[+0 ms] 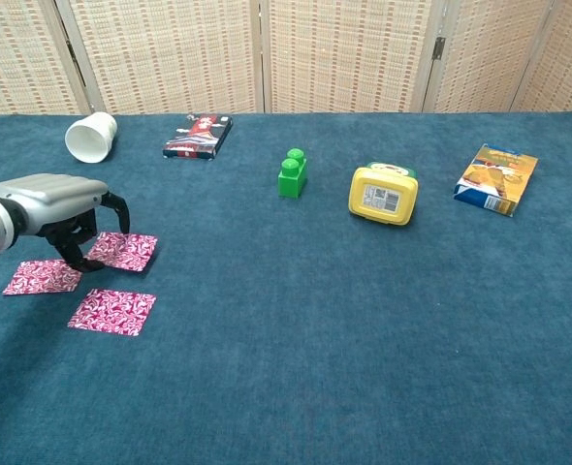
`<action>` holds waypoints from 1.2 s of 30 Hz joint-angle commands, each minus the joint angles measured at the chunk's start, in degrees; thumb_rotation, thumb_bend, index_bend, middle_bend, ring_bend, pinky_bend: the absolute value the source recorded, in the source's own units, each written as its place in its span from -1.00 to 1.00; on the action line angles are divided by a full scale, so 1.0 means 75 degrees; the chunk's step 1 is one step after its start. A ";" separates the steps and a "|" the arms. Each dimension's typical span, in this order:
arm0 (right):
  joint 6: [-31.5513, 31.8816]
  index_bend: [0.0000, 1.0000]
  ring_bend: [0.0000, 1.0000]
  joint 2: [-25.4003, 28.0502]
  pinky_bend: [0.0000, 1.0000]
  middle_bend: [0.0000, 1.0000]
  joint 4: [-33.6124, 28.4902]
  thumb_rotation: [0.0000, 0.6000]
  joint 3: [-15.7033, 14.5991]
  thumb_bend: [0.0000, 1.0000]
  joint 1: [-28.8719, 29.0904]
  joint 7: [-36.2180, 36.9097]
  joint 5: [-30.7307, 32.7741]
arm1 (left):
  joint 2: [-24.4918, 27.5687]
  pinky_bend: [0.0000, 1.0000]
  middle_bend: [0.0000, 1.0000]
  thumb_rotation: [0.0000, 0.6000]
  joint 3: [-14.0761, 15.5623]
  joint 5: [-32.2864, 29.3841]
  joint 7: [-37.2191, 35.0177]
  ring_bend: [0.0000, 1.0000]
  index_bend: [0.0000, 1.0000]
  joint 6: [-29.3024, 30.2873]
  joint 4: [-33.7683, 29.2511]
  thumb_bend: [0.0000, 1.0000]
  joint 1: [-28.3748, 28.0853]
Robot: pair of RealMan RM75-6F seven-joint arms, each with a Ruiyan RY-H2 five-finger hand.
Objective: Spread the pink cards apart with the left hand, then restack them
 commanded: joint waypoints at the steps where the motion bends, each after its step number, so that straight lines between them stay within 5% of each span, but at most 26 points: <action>1: 0.0006 -0.89 -0.77 0.0014 -0.76 -0.52 -0.0016 1.00 0.0017 -0.34 0.0021 -0.0007 -0.0018 | 0.0301 1.00 0.87 1.00 0.0018 0.0103 -0.0110 0.79 -0.26 0.0185 -0.0463 -0.37 0.0117; 13: 0.0044 -0.89 -0.77 -0.0003 -0.73 -0.52 0.0017 1.00 0.0063 -0.34 0.0099 0.0027 -0.0102 | 0.0915 1.00 0.87 1.00 0.0536 0.0722 -0.0082 0.79 -0.27 0.1369 -0.1988 -0.37 0.0825; 22: 0.0114 -0.89 -0.77 0.0038 -0.73 -0.52 -0.0018 1.00 0.0066 -0.34 0.0098 0.0014 -0.0144 | 0.0661 1.00 0.87 1.00 0.0932 0.1063 0.0199 0.79 -0.28 0.1588 -0.2285 -0.37 0.1101; 36: 0.0102 -0.89 -0.77 0.0030 -0.73 -0.52 0.0018 1.00 0.0035 -0.34 0.0068 0.0066 -0.0093 | -0.0115 1.00 0.87 1.00 0.0735 0.0457 0.0880 0.79 -0.29 0.1654 -0.2193 -0.37 0.0985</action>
